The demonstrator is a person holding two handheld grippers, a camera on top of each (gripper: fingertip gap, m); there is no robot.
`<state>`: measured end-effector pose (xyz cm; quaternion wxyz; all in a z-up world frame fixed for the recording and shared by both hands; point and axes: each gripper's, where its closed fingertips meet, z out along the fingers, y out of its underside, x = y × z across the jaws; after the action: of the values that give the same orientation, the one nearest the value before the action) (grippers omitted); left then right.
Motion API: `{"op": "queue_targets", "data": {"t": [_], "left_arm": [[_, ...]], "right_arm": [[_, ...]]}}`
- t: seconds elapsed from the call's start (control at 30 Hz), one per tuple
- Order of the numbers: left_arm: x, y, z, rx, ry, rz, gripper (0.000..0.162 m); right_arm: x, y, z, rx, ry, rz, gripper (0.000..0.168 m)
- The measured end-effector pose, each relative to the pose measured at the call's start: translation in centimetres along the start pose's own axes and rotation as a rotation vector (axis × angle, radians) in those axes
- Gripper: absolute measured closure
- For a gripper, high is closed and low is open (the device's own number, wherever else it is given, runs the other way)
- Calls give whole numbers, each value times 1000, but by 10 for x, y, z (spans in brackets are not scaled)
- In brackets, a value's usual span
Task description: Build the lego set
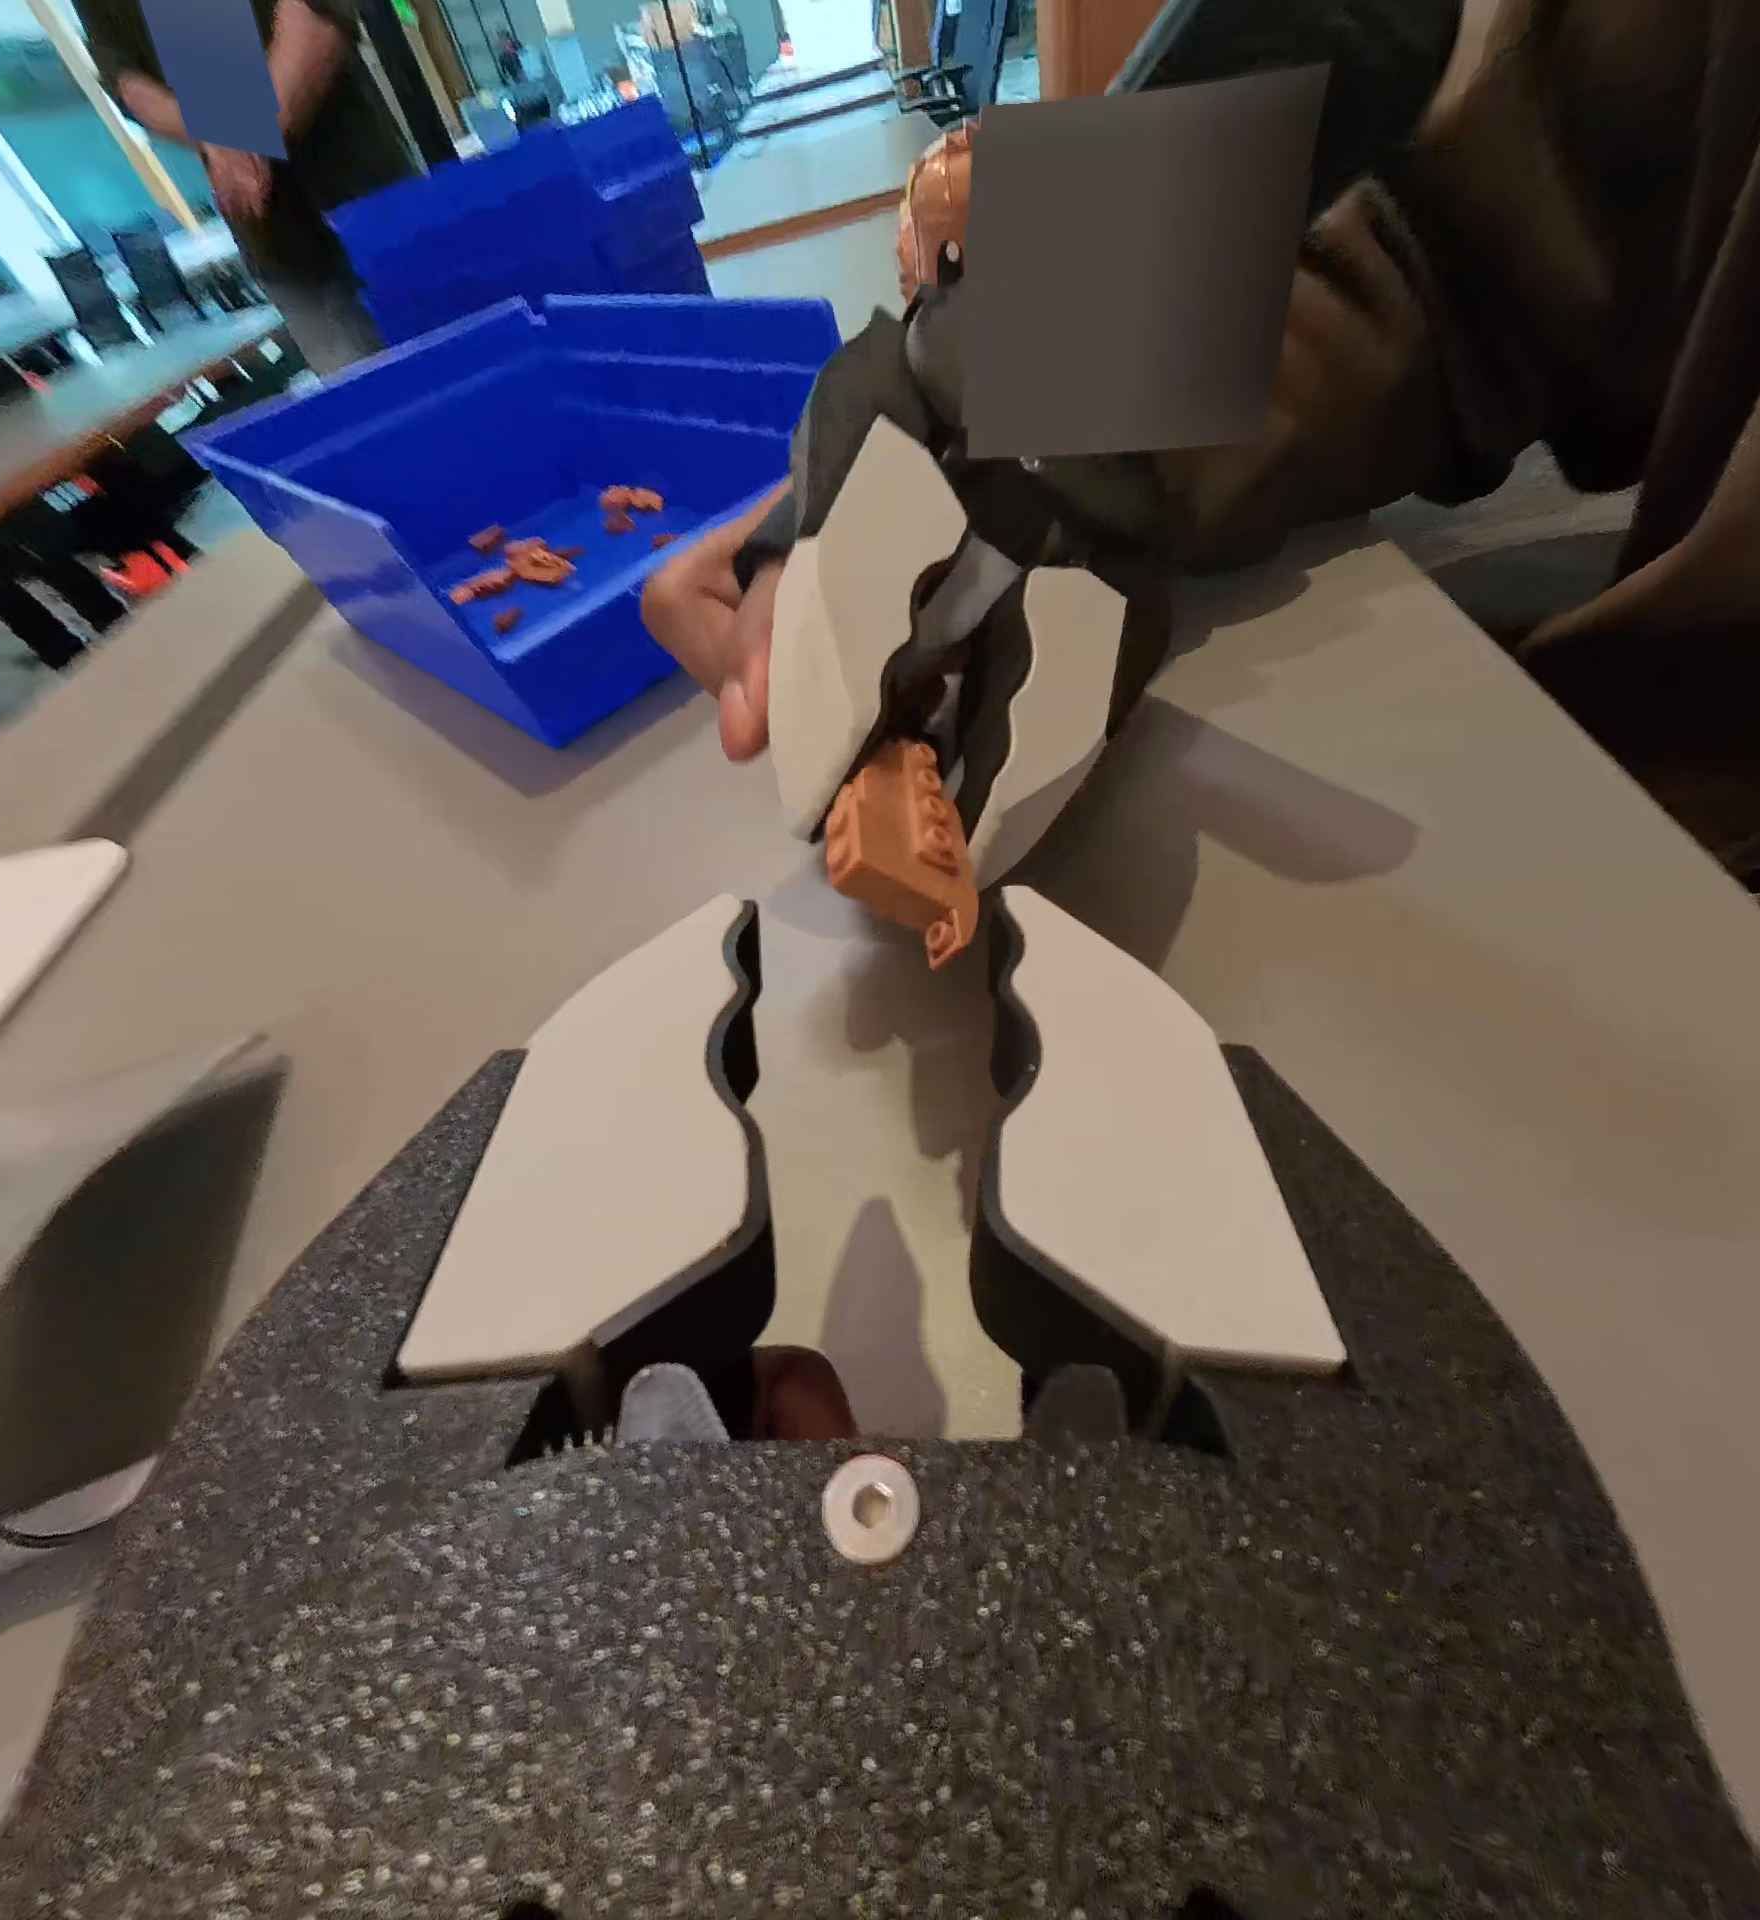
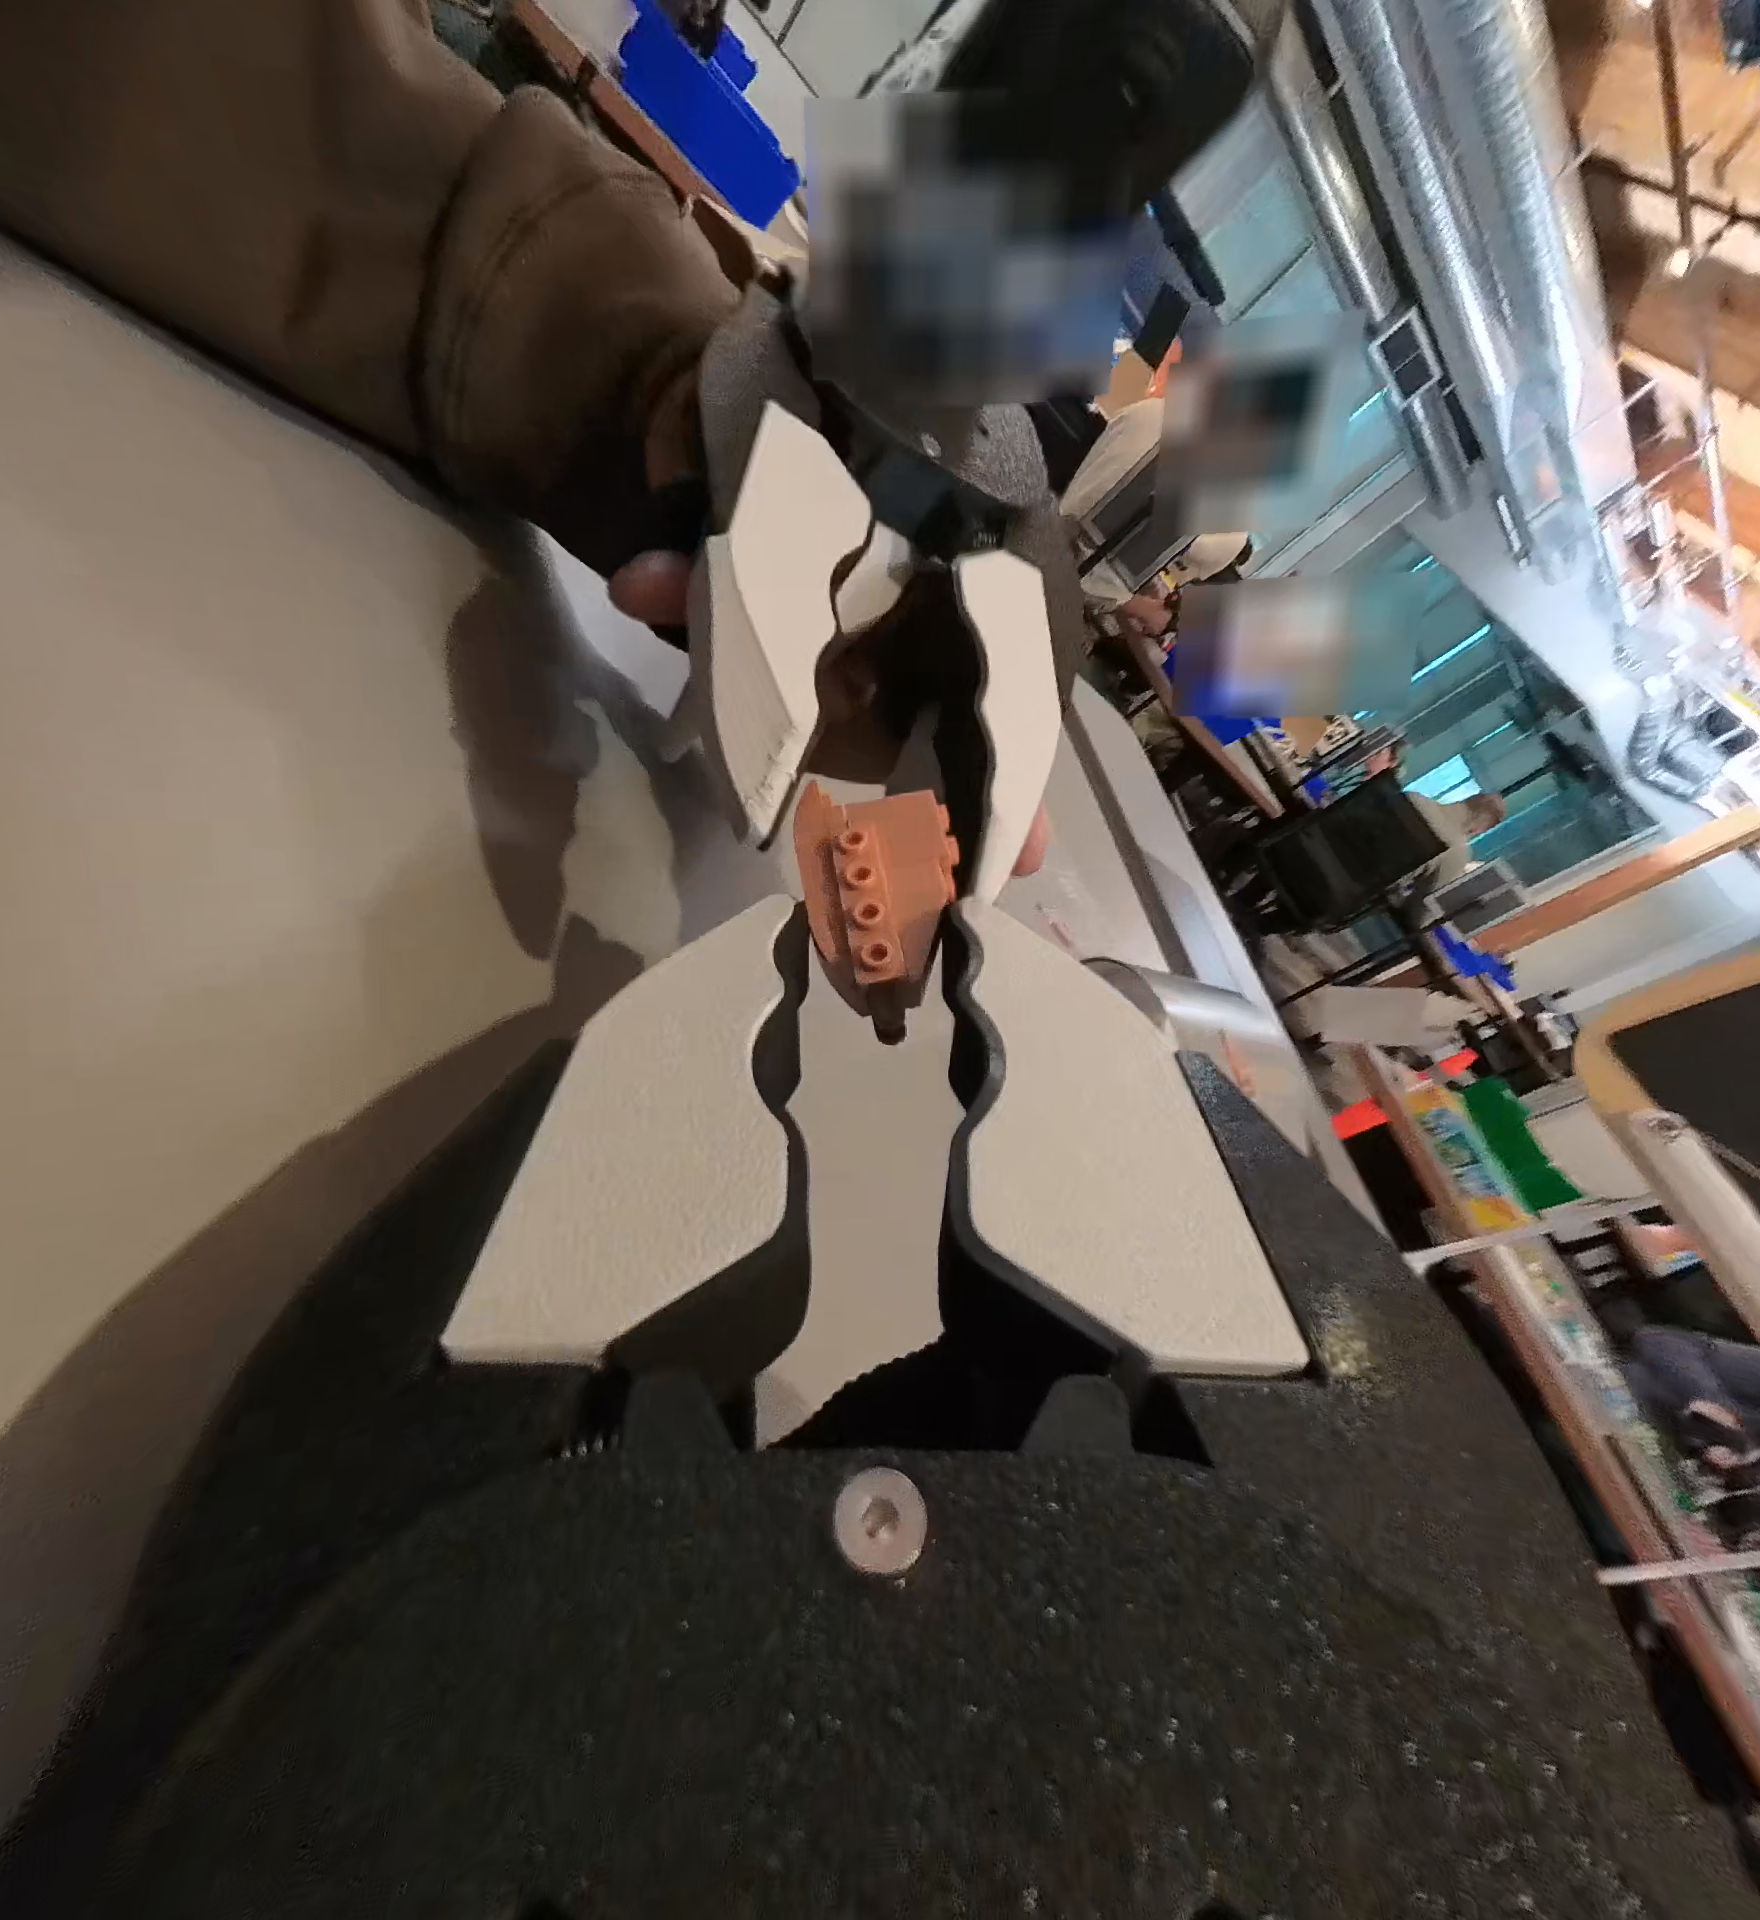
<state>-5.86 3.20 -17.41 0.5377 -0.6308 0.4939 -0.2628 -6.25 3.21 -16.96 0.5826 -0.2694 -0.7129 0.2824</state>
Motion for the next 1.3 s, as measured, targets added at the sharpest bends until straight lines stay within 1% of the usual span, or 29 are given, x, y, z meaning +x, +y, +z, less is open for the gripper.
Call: {"op": "queue_targets", "data": {"t": [0.2, 0.4, 0.63, 1.3], "left_arm": [[-1, 1, 4, -18, -75, 169, 124], [0, 2, 5, -17, -86, 223, 130], [2, 1, 5, -14, -88, 267, 132], [11, 1, 5, 6, 16, 158, 134]], "right_arm": [[-1, 4, 1, -9, -47, 146, 144], [-2, 5, 1, -7, -74, 209, 144], [-5, 4, 0, 7, -102, 236, 145], [-13, 0, 0, 7, -150, 202, 145]]}}
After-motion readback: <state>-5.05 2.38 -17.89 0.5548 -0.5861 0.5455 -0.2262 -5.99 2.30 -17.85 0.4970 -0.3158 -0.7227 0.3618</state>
